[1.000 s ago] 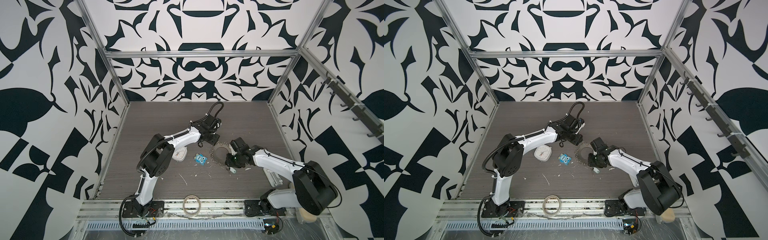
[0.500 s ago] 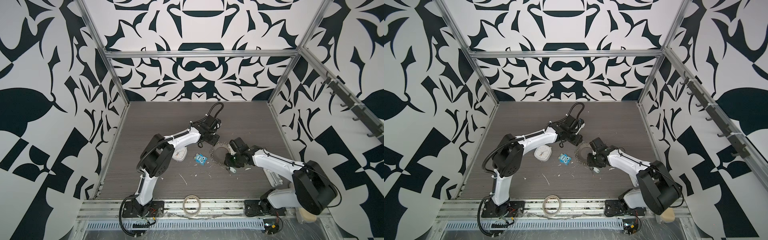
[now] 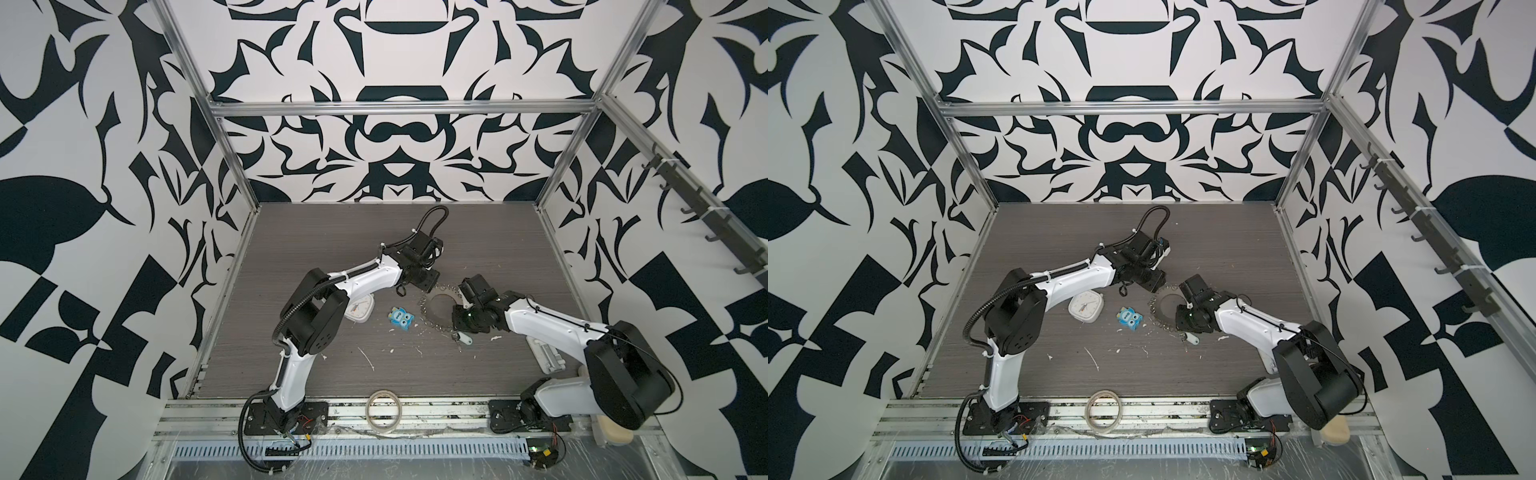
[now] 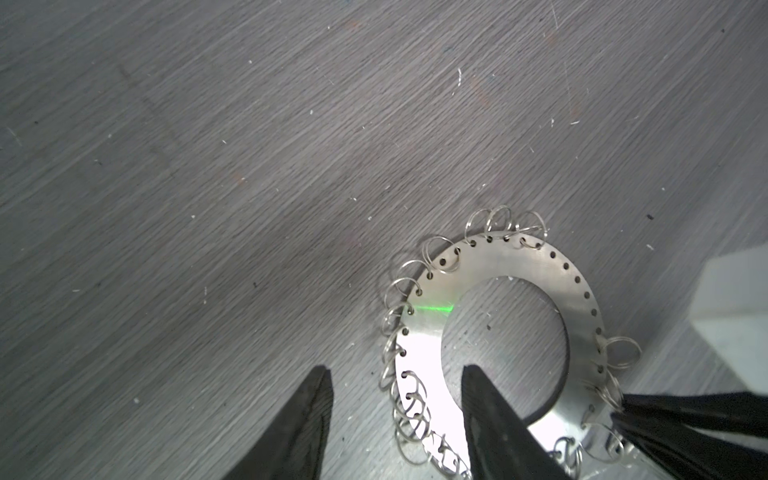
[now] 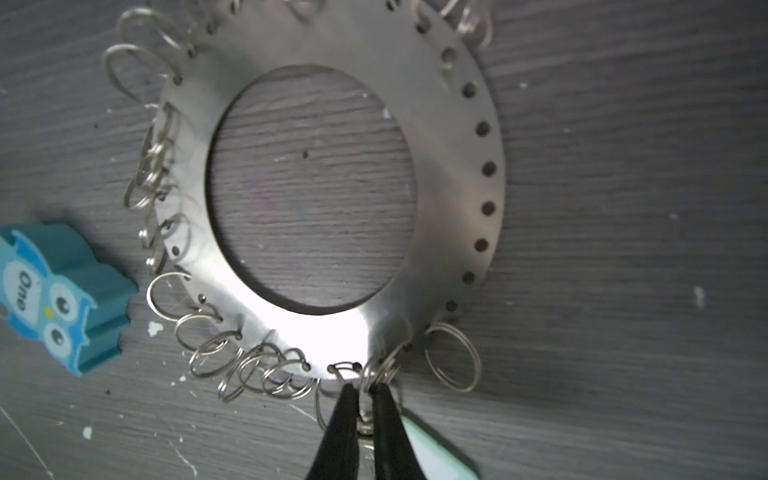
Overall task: Remove the keys from the keyring
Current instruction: 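Grasp the green-tagged key's split ring with the right gripper, then grasp the metal ring plate edge with the left gripper beside the right gripper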
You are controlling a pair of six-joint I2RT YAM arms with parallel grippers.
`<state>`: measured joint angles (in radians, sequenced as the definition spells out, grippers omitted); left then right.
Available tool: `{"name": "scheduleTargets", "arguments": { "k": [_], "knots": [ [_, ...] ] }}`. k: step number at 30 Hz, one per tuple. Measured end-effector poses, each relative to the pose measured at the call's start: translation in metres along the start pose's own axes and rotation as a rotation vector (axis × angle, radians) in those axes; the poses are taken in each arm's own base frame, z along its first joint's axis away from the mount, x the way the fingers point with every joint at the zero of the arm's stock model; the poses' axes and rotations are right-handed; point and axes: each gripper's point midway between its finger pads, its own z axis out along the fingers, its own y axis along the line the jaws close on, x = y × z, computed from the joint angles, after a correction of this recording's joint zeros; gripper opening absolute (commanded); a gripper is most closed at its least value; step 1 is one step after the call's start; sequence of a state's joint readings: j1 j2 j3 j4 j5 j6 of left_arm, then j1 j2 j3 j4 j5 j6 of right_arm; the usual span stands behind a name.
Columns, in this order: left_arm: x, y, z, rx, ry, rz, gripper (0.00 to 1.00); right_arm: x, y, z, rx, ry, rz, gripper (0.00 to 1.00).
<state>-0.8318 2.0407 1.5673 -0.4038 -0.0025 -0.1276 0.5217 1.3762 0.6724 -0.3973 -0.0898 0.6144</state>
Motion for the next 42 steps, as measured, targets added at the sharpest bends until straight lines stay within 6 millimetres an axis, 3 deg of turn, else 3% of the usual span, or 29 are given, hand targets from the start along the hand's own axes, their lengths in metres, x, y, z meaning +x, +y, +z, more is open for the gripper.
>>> {"name": "scheduleTargets", "arguments": {
  "k": [8, 12, 27, 34, 42],
  "knots": [
    [-0.001, -0.001, -0.004, -0.001, -0.007, 0.002, 0.54, -0.003, -0.004, -0.002, 0.027, -0.010, -0.006, 0.00],
    [-0.003, -0.001, -0.007, -0.001, -0.014, 0.003, 0.54, -0.002, -0.008, -0.003, 0.051, -0.008, -0.014, 0.00],
    [-0.005, -0.006, -0.025, 0.008, -0.037, 0.006, 0.54, -0.004, -0.009, 0.004, 0.079, 0.010, -0.040, 0.13],
    [-0.003, -0.008, -0.024, 0.010, -0.032, 0.008, 0.54, -0.009, -0.011, 0.003, 0.097, -0.008, -0.051, 0.00],
    [0.002, -0.012, -0.025, 0.024, -0.025, 0.012, 0.56, -0.010, -0.011, 0.002, 0.101, -0.010, -0.079, 0.00]
  ]
}}
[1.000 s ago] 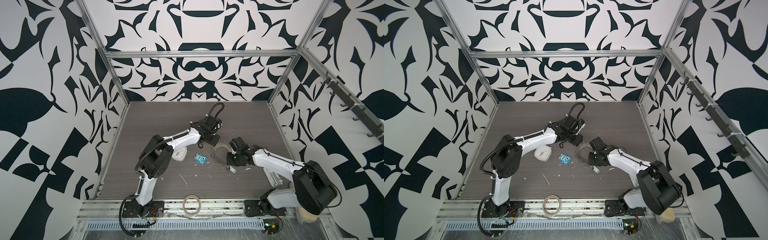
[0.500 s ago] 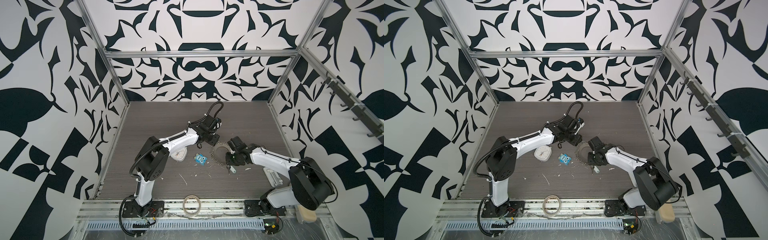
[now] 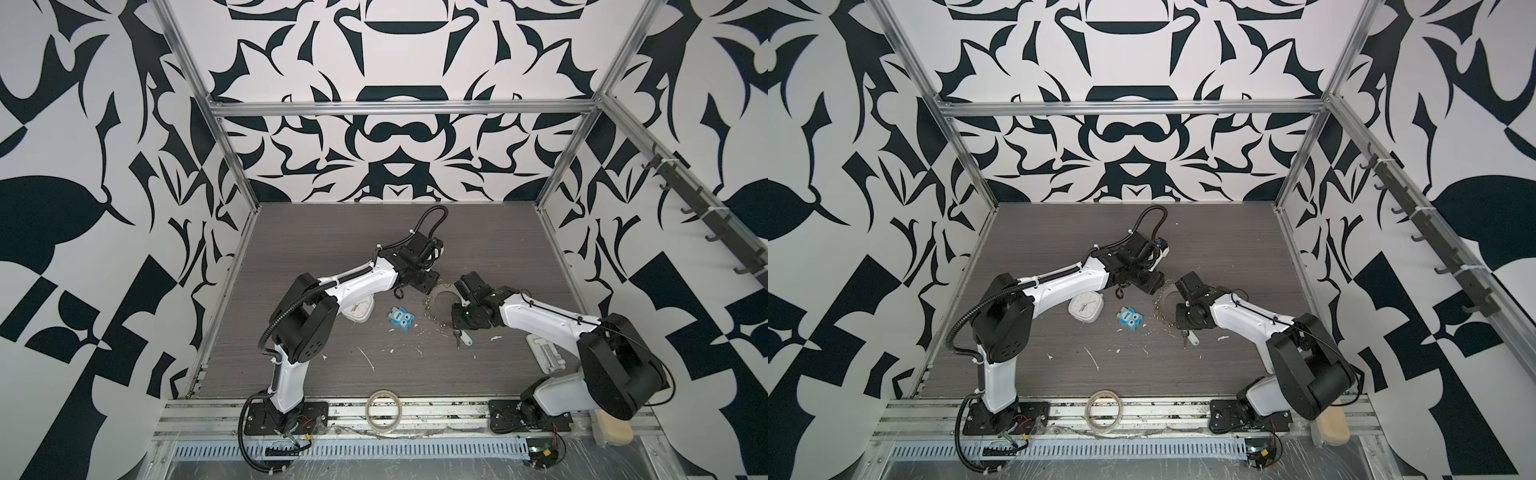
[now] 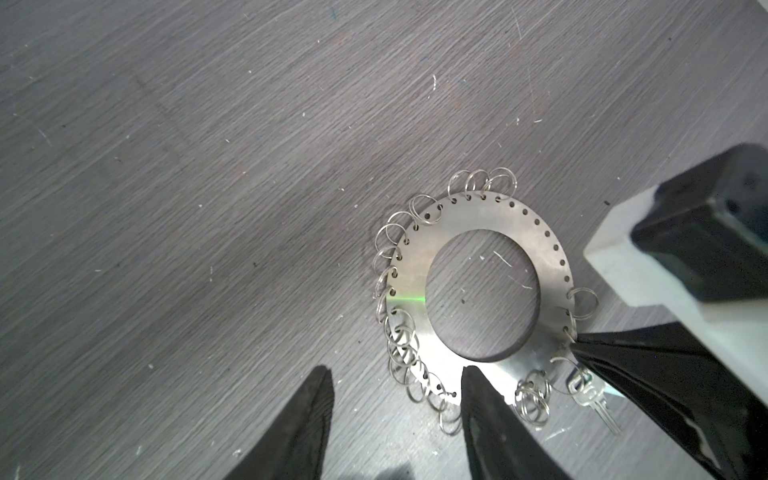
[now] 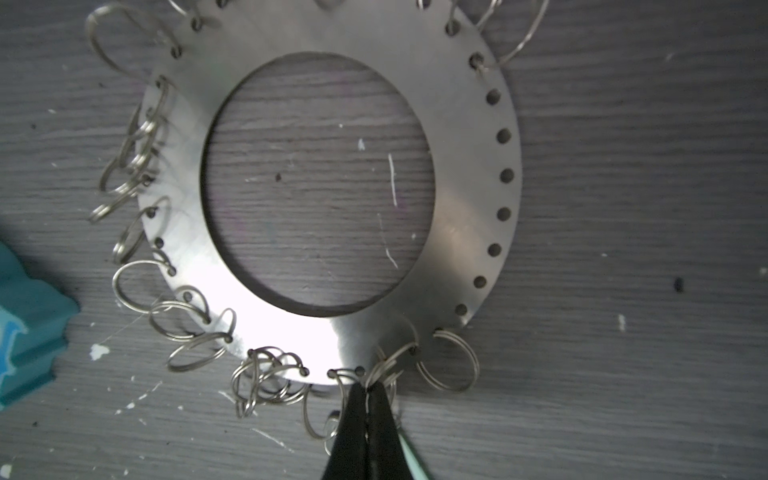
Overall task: Remove the keys from the keyring
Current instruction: 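Grasp the metal ring plate edge with the left gripper beside the right gripper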
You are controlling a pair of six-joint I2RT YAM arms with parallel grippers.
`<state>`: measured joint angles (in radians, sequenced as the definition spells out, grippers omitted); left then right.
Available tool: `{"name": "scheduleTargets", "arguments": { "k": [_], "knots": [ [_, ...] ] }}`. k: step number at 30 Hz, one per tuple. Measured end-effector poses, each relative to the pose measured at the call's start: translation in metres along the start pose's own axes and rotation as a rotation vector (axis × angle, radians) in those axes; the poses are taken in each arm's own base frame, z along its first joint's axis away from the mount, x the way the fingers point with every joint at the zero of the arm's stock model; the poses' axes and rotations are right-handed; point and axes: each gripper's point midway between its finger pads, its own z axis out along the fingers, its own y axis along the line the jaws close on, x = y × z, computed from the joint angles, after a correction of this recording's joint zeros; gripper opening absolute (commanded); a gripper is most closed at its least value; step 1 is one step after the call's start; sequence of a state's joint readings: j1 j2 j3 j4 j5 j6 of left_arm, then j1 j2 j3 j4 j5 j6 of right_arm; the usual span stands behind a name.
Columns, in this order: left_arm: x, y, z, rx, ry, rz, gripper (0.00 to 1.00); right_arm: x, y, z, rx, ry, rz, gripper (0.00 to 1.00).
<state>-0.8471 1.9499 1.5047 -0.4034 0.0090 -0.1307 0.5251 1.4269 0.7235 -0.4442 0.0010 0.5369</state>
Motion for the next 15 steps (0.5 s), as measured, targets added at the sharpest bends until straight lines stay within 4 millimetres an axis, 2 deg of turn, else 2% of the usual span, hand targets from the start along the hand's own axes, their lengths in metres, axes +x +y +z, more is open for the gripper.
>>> {"name": "scheduleTargets", "arguments": {
  "k": [7, 15],
  "knots": [
    [0.015, -0.027, -0.010, 0.167, 0.003, 0.005, 0.62, 0.005, 0.014, -0.010, -0.122, -0.028, -0.042, 0.00],
    [0.022, -0.055, -0.022, 0.369, 0.015, 0.025, 0.67, -0.007, 0.031, -0.021, -0.272, -0.081, -0.057, 0.00]
  ]
}}
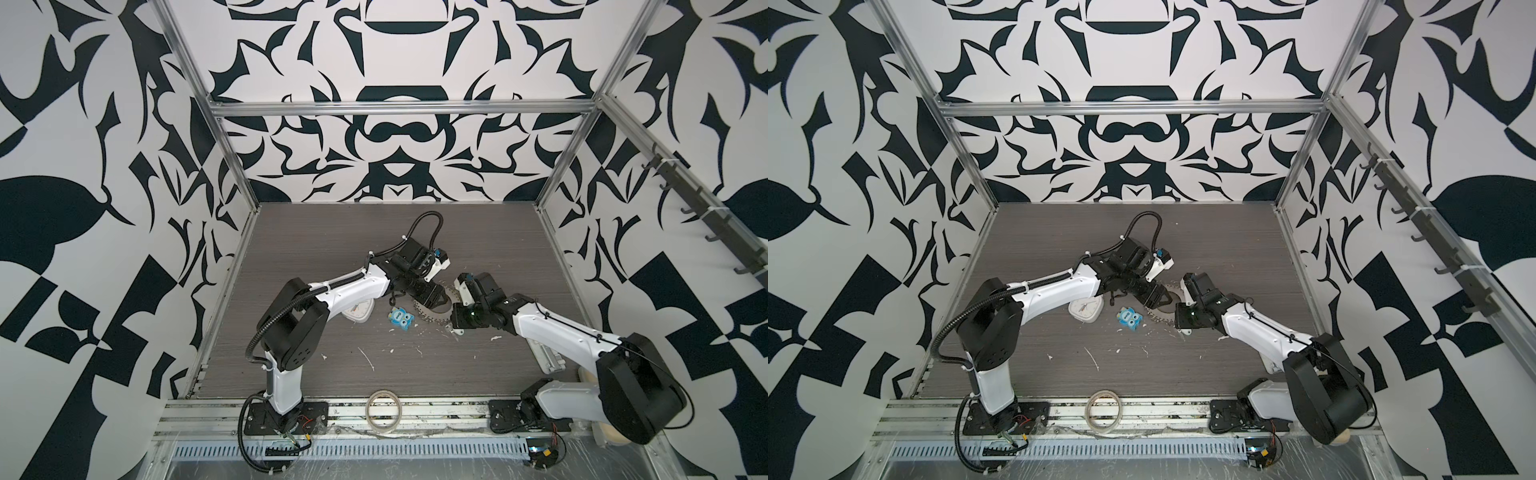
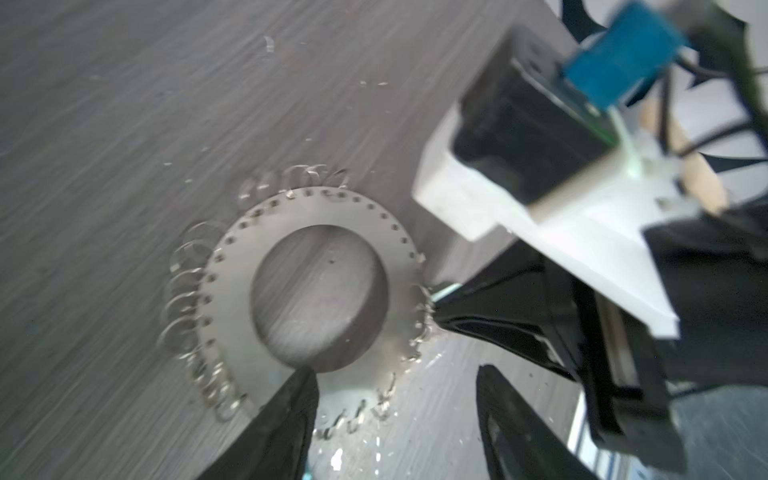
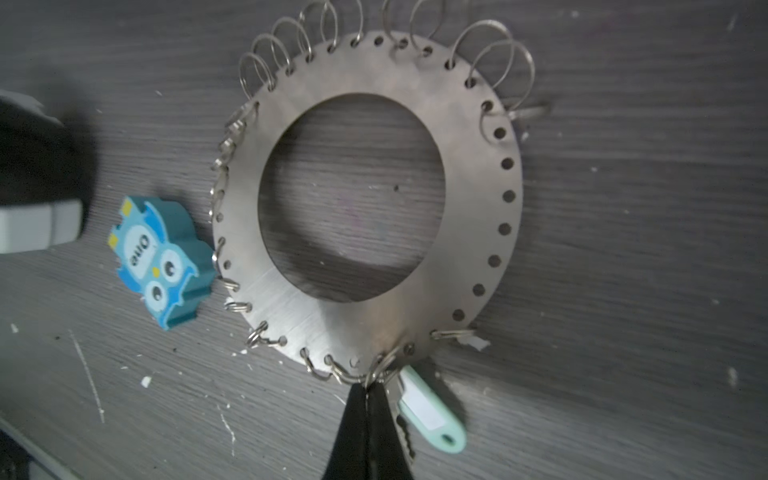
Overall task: Remove the keys from the keyring
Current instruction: 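Grasp the metal ring plate edge with the left gripper beside the right gripper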
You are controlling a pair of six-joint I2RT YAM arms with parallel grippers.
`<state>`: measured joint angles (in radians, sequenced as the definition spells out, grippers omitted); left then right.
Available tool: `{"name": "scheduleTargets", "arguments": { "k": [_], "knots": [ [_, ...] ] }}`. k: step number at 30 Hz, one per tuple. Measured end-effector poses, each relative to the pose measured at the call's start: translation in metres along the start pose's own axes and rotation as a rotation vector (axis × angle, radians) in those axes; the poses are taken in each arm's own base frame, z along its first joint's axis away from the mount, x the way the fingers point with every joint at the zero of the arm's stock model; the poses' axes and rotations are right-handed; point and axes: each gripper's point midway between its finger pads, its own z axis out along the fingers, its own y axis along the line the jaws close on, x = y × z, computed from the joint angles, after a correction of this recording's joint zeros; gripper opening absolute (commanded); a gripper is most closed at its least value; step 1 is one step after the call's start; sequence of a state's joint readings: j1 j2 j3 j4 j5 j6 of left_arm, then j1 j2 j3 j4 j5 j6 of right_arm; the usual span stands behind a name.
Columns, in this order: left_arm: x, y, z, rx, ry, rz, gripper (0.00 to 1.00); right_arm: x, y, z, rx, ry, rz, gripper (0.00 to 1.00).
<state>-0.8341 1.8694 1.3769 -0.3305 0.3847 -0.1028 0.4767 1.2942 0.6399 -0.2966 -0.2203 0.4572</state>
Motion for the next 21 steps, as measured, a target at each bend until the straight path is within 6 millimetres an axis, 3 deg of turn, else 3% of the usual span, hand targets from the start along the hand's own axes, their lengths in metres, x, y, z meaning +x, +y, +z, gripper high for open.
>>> {"name": "scheduleTargets", "arguments": {
  "k": [5, 10, 21],
  "knots": [
    [-0.010, -0.003, -0.015, 0.090, 0.021, -0.011, 0.69, -0.006, 0.006, -0.003, -0.052, -0.027, -0.026, 0.00],
    [-0.030, 0.010, -0.019, 0.158, 0.001, -0.060, 0.70, -0.007, 0.007, -0.001, -0.081, -0.056, -0.053, 0.00],
    [0.001, 0.036, 0.023, 0.189, 0.113, -0.226, 0.69, -0.009, 0.005, -0.001, -0.114, -0.135, -0.101, 0.00]
  ]
}}
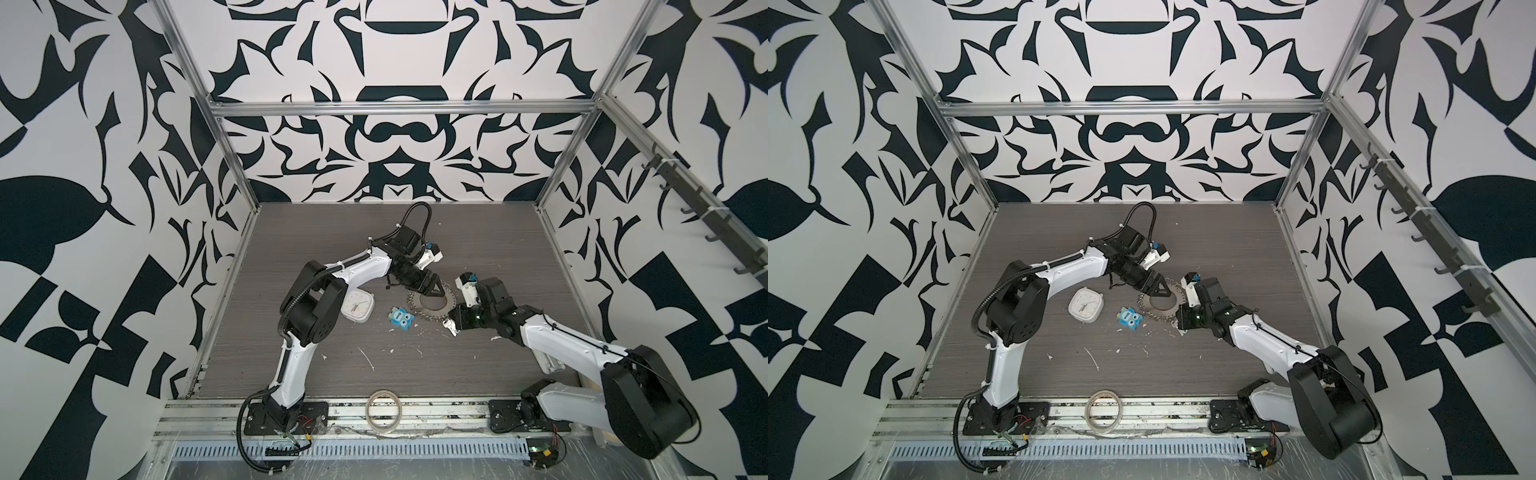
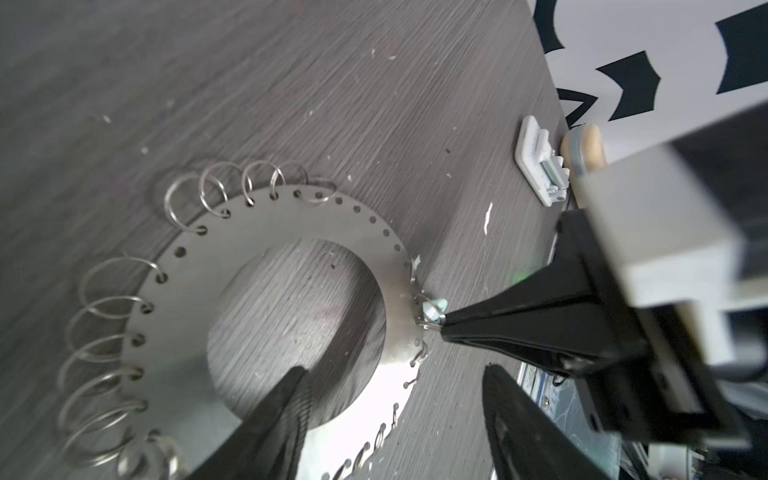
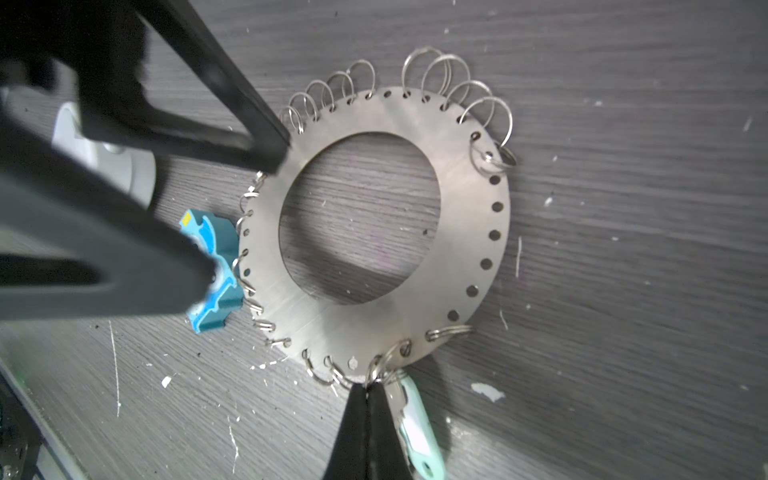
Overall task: Remove the keys from the keyring
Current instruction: 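Grasp the metal ring plate edge with the left gripper beside the right gripper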
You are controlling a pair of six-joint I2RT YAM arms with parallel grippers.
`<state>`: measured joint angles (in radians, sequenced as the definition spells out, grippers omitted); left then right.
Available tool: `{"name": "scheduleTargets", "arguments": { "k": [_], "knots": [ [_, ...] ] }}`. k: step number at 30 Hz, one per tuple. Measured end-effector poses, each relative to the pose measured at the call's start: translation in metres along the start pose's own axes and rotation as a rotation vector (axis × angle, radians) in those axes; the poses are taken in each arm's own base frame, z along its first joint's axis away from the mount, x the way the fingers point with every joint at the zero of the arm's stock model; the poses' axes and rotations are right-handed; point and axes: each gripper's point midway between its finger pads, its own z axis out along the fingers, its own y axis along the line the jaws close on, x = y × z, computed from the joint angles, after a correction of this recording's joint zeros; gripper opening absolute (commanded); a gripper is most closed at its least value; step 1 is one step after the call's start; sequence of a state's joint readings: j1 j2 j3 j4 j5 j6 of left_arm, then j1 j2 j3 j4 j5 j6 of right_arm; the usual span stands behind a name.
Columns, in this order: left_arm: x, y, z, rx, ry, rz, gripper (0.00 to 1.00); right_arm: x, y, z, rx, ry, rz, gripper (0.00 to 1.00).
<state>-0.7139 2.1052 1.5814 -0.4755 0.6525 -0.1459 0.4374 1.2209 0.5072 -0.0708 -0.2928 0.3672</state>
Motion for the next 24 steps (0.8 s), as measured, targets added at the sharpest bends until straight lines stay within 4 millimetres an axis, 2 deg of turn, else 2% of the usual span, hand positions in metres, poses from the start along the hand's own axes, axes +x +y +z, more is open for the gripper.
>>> {"name": "scheduleTargets", "arguments": {
  "k": [10, 24],
  "knots": [
    [0.001, 0.000, 0.021, 0.017, 0.003, -0.028, 0.69, -0.003, -0.003, 0.002, -0.011, -0.048, -0.019, 0.00],
    [0.022, -0.001, 0.038, 0.045, 0.049, 0.003, 0.68, -0.015, -0.009, -0.002, -0.037, -0.094, -0.003, 0.00]
  ]
}}
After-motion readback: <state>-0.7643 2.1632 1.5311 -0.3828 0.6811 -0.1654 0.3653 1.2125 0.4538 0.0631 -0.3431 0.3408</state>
